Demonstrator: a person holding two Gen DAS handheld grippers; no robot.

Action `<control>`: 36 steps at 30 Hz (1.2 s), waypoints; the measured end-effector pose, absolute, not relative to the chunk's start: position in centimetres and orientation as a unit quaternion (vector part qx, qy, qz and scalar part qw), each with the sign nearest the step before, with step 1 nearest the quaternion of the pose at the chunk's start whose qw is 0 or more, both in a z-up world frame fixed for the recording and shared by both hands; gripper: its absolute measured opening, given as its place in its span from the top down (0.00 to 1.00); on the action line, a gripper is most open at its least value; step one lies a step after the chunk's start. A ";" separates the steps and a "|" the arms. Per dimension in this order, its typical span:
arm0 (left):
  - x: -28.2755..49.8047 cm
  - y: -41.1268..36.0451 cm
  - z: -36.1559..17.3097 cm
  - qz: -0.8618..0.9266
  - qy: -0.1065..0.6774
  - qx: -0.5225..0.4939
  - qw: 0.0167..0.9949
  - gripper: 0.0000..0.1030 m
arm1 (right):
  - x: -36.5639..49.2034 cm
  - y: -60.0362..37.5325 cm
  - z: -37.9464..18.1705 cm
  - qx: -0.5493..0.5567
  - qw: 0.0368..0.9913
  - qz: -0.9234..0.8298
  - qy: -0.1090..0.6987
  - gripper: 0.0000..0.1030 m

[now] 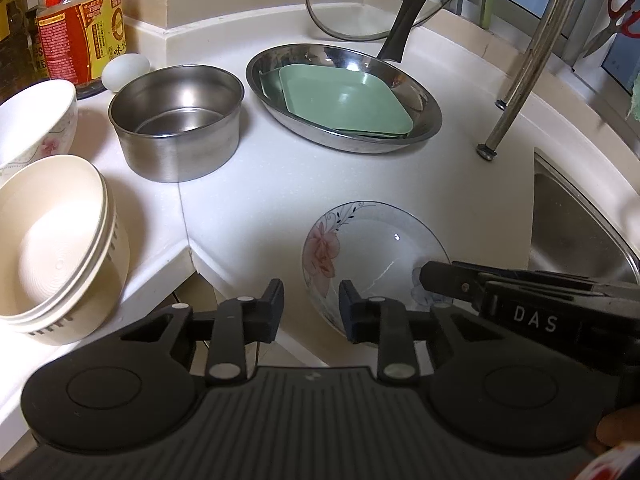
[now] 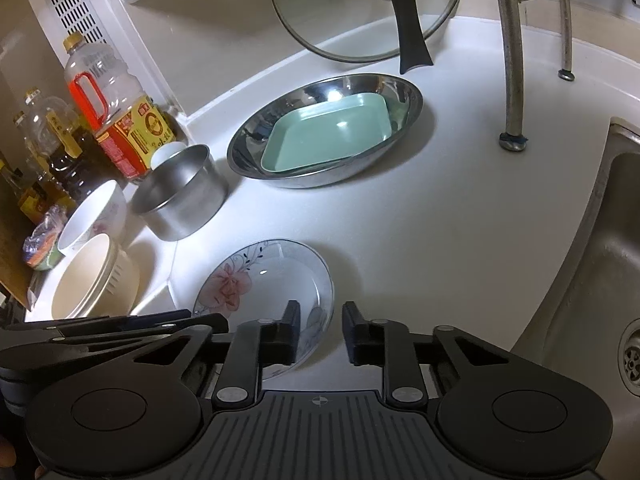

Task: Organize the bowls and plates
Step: 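Move both grippers to the floral plate rim and close on it, then lift the floral plate with both grippers and carry it to the pan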

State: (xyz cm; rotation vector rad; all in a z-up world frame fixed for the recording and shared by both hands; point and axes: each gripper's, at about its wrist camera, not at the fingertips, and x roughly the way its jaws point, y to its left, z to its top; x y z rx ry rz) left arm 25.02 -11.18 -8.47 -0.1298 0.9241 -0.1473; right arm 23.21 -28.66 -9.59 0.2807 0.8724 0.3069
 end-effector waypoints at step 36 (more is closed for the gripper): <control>27.1 -11.5 -7.4 -0.103 0.431 -0.048 0.895 0.88 | 24.6 -29.2 -8.3 0.138 0.894 0.128 0.407 0.92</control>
